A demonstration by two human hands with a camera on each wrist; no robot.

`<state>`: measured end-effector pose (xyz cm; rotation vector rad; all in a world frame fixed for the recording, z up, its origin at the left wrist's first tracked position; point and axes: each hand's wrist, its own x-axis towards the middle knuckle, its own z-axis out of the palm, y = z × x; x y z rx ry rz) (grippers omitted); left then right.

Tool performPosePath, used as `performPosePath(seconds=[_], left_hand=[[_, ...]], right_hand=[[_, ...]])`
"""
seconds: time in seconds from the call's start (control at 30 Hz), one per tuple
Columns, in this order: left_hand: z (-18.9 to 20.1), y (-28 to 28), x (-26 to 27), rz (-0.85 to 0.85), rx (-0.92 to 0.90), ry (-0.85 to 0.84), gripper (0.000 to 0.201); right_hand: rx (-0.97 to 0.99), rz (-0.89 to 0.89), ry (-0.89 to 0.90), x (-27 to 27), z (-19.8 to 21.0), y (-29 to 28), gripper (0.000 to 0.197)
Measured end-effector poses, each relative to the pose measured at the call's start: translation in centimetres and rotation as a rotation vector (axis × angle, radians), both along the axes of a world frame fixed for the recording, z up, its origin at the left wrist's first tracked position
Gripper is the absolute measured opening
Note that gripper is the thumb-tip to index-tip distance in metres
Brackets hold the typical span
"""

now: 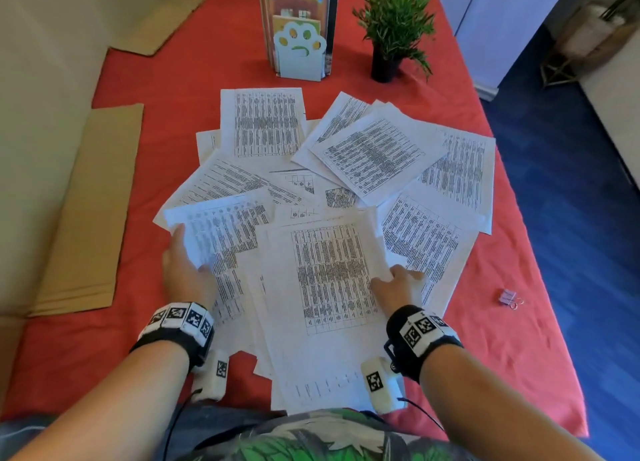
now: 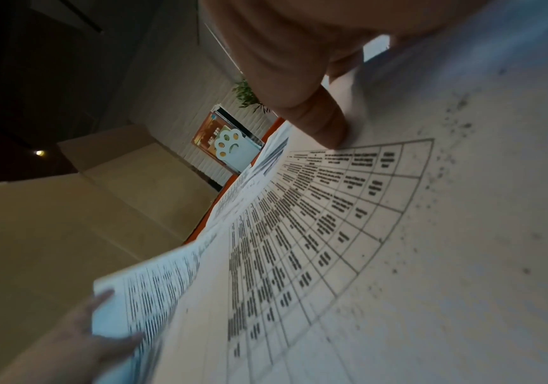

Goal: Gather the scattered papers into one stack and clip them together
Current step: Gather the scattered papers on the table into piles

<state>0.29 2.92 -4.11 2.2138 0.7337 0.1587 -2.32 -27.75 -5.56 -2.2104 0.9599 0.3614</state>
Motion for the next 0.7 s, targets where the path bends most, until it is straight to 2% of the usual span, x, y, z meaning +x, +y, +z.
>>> performPosePath(seconds=[0.07,0.17,0.23,0.37,0.47,0.53,0.63,0.7], left_hand=[[0.0,-0.4,-0.2,-0.059,-0.077,-0.060,0.073],[0.3,-1.4,0.0,-0.041,-0.311,-0.014,0.080],[0.2,-2.1,0.1,-0.046,-0.408,0.016,0.076],[-0.2,-3.7,0.0,-0.206,-0.522,0.016,0.067],[-0.6,-4.5,-0.4,-0.207,-0.540,0.153,0.077],[-1.3,-4.8,-0.7,-0.249,-0.520,0.222,0.075],[-1.0,-4.9,-0.7,-0.241,-0.467,0.205,0.052],[-0.2,-4.5,0.1,-0.095,-0.429,0.146,0.034]], right_hand=[[-0.076,0.006,0.048,-0.1,0.1,0.3,0.016],[-0.084,0.046,0.044,0.2,0.4,0.6,0.027],[-0.075,0.066,-0.007,0.6,0.5,0.9,0.028],[0.102,0.049,-0.125,1.5,0.9,1.2,0.018],[0.203,0.080,-0.190,1.9,1.3,1.2,0.016],[0.276,0.073,-0.223,2.0,1.7,1.2,0.011],[0.345,0.017,-0.289,2.1,1.5,0.5,0.020],[0.224,-0.077,-0.346,2.4,1.4,-0.8,0.031]])
